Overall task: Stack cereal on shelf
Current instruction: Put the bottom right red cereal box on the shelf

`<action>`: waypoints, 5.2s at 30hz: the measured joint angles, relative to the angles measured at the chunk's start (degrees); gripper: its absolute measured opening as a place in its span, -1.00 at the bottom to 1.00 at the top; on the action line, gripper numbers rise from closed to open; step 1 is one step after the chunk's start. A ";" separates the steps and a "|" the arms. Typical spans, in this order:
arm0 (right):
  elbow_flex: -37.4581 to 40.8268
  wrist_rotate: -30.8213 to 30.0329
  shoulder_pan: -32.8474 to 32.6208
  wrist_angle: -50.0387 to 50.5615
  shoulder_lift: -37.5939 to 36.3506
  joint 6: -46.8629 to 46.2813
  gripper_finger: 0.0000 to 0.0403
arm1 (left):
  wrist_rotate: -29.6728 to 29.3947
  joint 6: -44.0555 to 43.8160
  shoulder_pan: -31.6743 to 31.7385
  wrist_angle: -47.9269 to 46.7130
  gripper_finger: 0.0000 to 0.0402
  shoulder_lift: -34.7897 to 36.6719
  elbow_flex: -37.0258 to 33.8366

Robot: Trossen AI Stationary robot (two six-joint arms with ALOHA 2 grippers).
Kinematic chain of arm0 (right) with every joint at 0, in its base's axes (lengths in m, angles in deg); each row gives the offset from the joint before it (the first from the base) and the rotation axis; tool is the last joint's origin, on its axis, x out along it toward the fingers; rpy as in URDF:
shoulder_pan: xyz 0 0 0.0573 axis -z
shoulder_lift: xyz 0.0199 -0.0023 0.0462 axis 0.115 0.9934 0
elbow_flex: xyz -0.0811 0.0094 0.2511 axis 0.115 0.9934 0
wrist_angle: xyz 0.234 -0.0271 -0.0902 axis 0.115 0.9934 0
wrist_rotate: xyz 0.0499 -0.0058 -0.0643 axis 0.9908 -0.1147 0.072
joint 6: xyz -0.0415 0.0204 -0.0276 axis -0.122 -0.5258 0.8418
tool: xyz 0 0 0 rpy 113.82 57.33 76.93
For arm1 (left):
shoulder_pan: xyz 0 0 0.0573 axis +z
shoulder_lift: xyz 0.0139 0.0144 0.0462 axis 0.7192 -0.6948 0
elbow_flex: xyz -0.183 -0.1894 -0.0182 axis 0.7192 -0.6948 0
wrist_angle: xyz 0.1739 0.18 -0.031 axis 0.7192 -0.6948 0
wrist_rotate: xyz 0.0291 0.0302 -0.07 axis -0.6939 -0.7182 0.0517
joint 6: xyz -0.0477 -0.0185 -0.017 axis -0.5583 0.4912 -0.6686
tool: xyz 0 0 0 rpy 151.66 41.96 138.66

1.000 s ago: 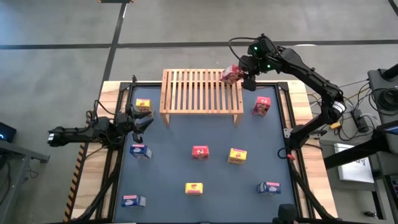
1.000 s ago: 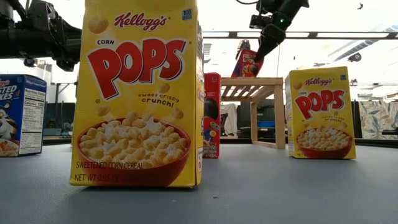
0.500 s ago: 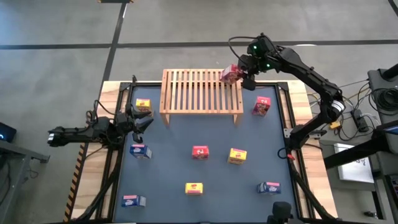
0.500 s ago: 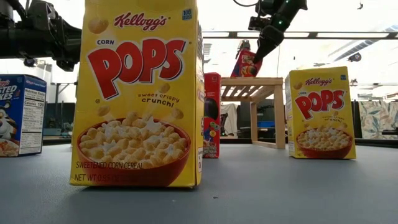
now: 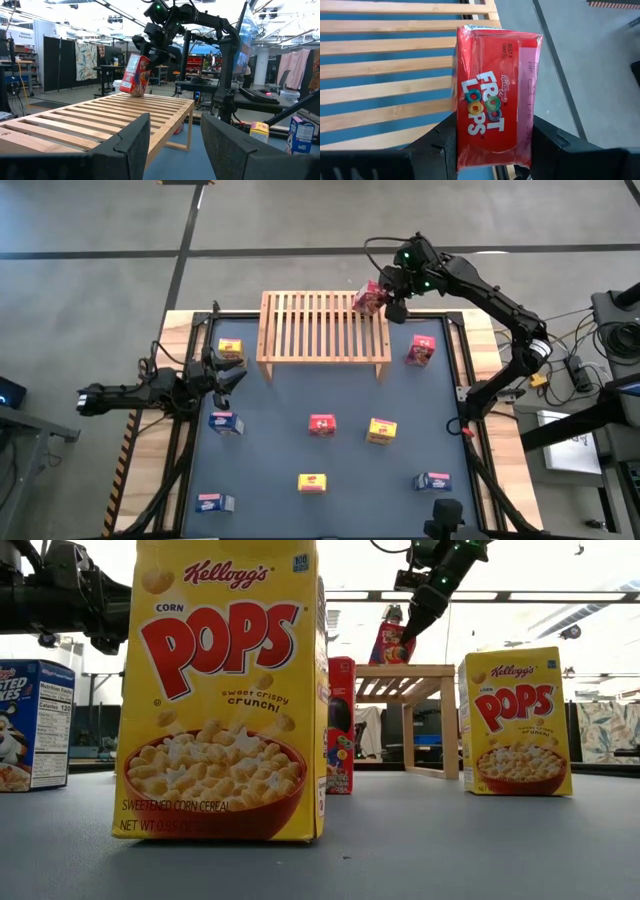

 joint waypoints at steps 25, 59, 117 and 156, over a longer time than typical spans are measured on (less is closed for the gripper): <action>0.22 2.62 -0.02 -3.09 0.22 -0.33 0.10 | 0.00 0.00 0.00 0.00 -0.20 0.00 0.00; 22.47 12.65 3.54 -34.74 -4.97 -12.54 0.10 | -0.01 0.00 0.00 0.00 -0.20 0.01 0.00; 25.86 42.34 17.51 -37.92 -3.45 -4.52 -0.16 | 0.00 -0.01 -0.01 0.00 -0.20 0.01 0.00; 25.92 39.66 19.20 -35.37 -7.07 -6.31 0.16 | -0.01 0.00 -0.01 0.00 -0.20 0.00 -0.02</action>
